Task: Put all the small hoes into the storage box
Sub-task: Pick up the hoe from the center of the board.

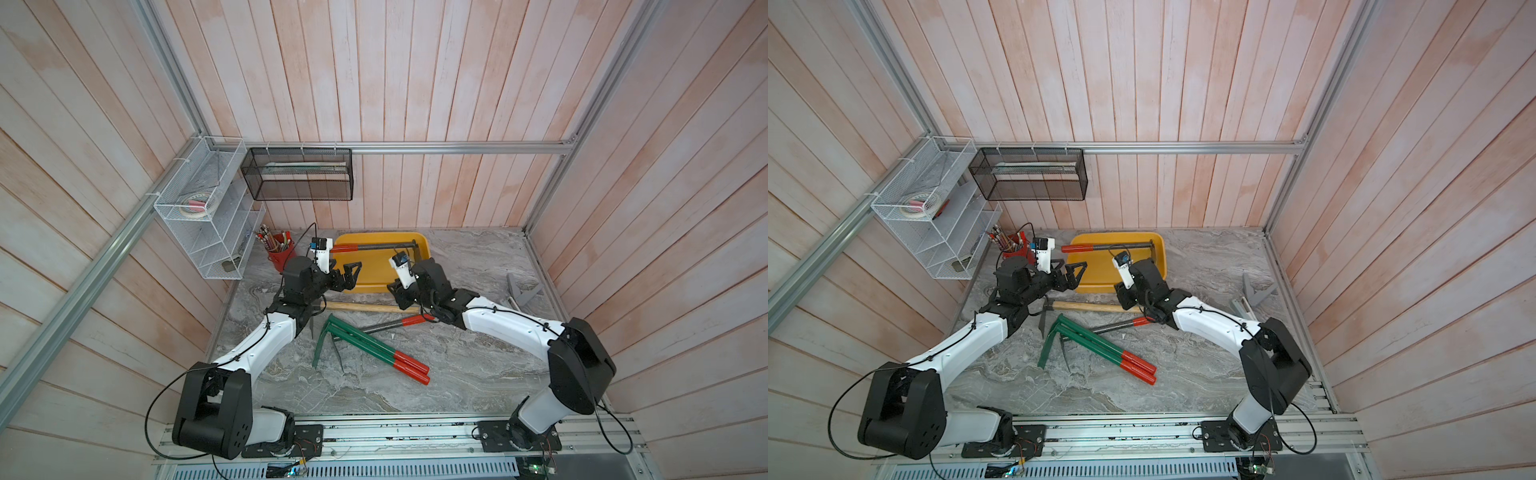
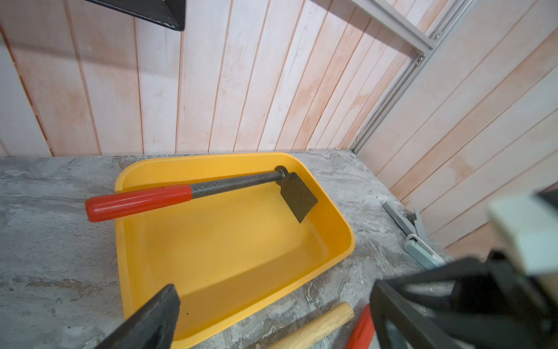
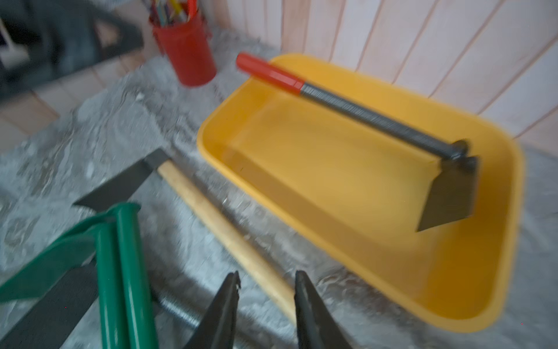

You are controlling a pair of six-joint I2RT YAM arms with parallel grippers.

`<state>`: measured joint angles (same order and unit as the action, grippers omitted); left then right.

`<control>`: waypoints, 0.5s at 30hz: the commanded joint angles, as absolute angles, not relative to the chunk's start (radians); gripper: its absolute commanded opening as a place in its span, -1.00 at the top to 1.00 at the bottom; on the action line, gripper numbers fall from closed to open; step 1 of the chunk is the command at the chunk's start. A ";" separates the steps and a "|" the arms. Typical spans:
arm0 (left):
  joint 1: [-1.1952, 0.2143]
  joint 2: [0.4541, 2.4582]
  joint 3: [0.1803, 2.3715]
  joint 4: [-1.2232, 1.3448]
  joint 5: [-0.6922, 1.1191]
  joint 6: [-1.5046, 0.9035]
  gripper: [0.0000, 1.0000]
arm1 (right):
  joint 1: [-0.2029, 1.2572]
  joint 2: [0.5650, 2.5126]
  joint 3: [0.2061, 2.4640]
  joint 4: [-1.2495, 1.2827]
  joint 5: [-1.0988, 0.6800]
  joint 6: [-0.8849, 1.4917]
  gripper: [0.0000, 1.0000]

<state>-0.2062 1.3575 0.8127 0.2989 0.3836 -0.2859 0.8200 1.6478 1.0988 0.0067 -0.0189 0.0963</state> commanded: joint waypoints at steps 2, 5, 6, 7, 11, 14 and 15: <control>-0.165 1.333 0.800 0.342 0.338 -0.372 -1.00 | 0.906 1.698 1.112 -0.010 -0.087 0.109 0.32; -0.135 1.311 0.781 0.337 0.325 -0.394 -1.00 | 0.921 1.744 1.114 0.002 -0.118 0.121 0.32; -0.124 1.308 0.774 0.337 0.332 -0.402 -1.00 | 0.922 1.758 1.116 0.004 -0.136 0.126 0.32; -0.118 1.306 0.770 0.337 0.338 -0.406 -0.99 | 0.925 1.768 1.116 0.008 -0.150 0.132 0.32; -0.103 1.290 0.747 0.335 0.337 -0.415 -1.00 | 0.944 1.793 1.135 0.006 -0.173 0.138 0.31; -0.094 1.287 0.744 0.335 0.338 -0.416 -1.00 | 0.958 1.812 1.147 -0.003 -0.185 0.138 0.30; -0.092 1.284 0.742 0.335 0.336 -0.416 -0.99 | 0.963 1.820 1.149 -0.004 -0.187 0.138 0.30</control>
